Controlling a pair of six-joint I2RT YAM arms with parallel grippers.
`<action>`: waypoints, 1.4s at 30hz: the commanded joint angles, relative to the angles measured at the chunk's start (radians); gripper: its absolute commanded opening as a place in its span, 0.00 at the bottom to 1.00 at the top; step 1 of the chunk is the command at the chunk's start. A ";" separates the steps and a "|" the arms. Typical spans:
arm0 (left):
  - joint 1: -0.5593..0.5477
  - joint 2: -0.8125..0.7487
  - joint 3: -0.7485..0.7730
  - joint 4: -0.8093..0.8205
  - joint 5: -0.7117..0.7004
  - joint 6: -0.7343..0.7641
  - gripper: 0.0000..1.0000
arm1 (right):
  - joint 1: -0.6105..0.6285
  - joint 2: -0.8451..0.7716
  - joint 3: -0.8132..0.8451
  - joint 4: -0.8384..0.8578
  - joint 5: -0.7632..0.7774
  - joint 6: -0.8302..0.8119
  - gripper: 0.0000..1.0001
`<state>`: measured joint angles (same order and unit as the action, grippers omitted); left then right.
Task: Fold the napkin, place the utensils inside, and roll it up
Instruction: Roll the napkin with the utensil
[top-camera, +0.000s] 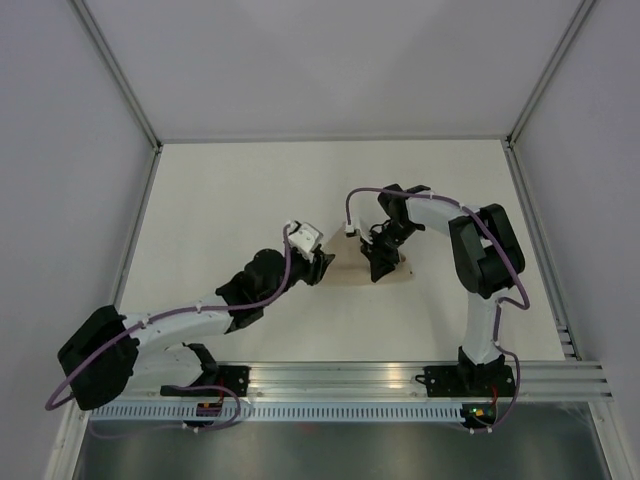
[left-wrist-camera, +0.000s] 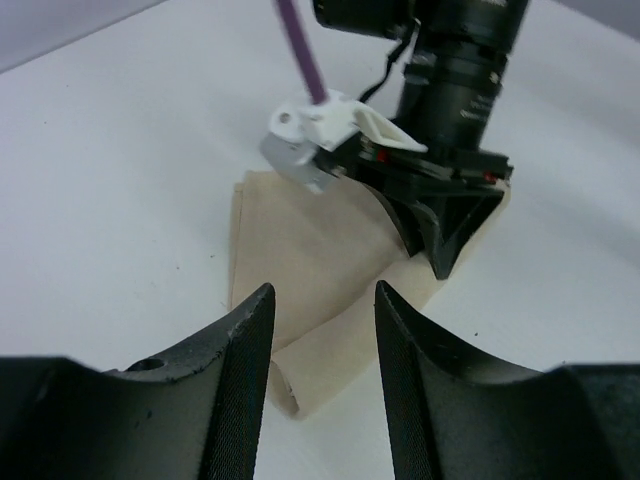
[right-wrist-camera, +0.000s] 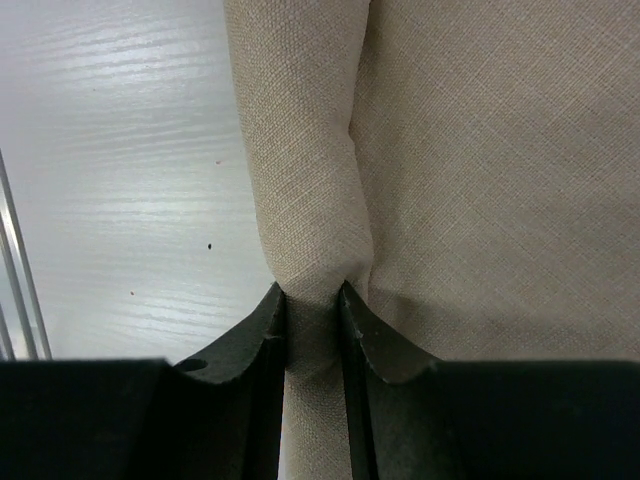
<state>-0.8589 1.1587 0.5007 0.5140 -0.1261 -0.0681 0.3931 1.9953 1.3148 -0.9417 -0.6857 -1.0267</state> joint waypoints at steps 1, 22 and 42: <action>-0.104 0.071 0.047 0.021 -0.167 0.220 0.50 | 0.010 0.141 -0.002 -0.026 0.040 -0.055 0.09; -0.278 0.636 0.306 -0.046 -0.112 0.531 0.53 | -0.028 0.275 0.143 -0.121 0.012 -0.013 0.09; -0.226 0.773 0.443 -0.291 0.150 0.464 0.22 | -0.051 0.278 0.147 -0.118 -0.017 -0.001 0.13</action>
<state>-1.0851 1.8637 0.9066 0.3340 -0.1768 0.4465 0.3340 2.1948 1.5082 -1.1625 -0.8261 -0.9607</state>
